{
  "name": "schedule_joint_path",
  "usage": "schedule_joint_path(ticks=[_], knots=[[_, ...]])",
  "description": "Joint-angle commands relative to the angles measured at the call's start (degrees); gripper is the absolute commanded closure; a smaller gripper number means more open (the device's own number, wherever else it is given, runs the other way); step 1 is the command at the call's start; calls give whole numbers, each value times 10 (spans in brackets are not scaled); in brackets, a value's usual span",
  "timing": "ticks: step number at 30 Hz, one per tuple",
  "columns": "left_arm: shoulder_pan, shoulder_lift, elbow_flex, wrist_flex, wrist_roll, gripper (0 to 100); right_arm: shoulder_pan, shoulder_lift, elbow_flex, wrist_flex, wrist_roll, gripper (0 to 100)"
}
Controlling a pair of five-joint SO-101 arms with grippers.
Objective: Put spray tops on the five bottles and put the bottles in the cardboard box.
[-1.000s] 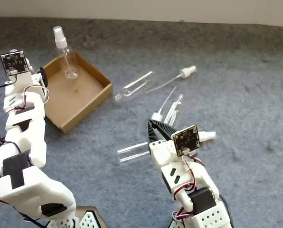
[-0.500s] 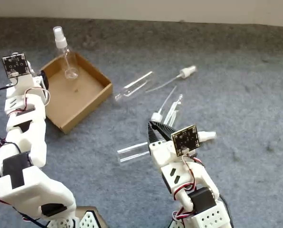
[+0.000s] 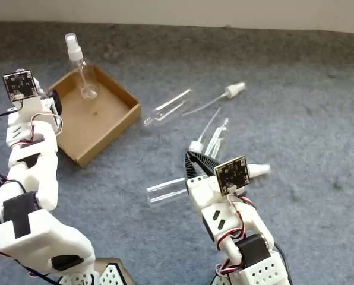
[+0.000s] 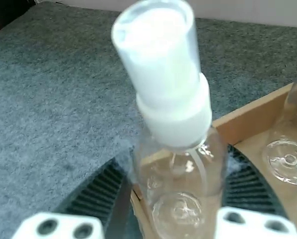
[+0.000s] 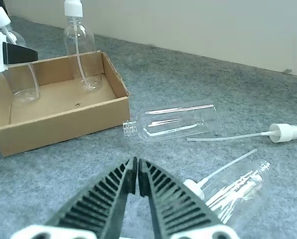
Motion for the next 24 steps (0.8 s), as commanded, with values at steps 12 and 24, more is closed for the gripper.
schedule_joint_path(ticks=[12, 24], knots=[[-1, -13, -1, -4, -3, 742, 7, 0, 77, 2, 7, 995], [-1, -15, 0, -3, -3, 737, 7, 0, 77, 2, 7, 995]])
